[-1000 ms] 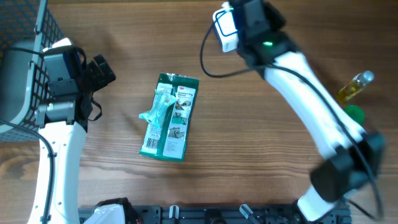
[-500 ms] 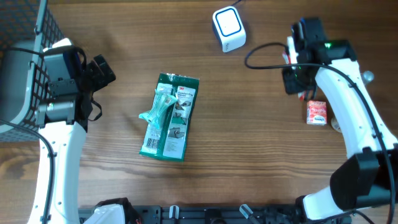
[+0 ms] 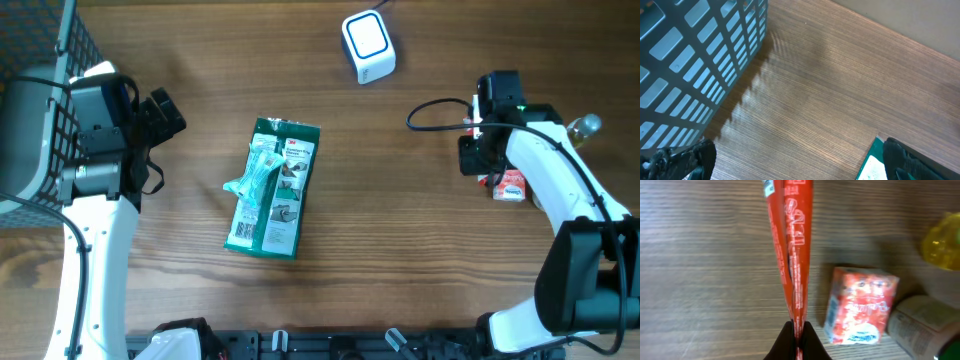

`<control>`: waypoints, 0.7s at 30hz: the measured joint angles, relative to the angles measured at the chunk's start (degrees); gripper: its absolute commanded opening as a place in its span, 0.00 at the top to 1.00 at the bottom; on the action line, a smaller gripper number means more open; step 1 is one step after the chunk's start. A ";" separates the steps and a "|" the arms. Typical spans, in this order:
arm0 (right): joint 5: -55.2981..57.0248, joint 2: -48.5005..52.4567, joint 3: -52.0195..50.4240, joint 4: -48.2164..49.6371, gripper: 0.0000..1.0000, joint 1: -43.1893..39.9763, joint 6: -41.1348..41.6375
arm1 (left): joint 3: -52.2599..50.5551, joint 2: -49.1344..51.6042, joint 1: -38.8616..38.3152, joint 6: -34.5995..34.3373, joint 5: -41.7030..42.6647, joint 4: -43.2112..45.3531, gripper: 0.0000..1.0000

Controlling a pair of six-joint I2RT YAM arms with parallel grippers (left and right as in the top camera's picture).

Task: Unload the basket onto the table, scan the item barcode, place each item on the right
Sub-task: 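Carry the red tubes right and set them beside the tissue packet, then move the right gripper back over the green glove package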

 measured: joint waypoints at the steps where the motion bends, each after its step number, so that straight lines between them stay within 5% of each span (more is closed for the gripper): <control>1: 1.20 0.00 -0.04 0.00 0.96 0.00 1.14 | 0.00 0.00 0.00 0.00 0.00 0.02 0.00; 14: 9.81 0.00 -2.54 -1.33 0.95 -0.35 9.25 | 0.00 0.00 0.00 0.00 0.00 0.02 0.00; 17: 10.62 0.00 -3.17 -1.31 0.62 -0.94 10.54 | 0.00 0.00 0.00 0.00 0.00 0.02 0.00; 21: 10.62 0.00 -3.21 -0.42 0.54 -1.46 10.86 | 0.00 0.00 0.00 0.00 0.00 0.00 0.00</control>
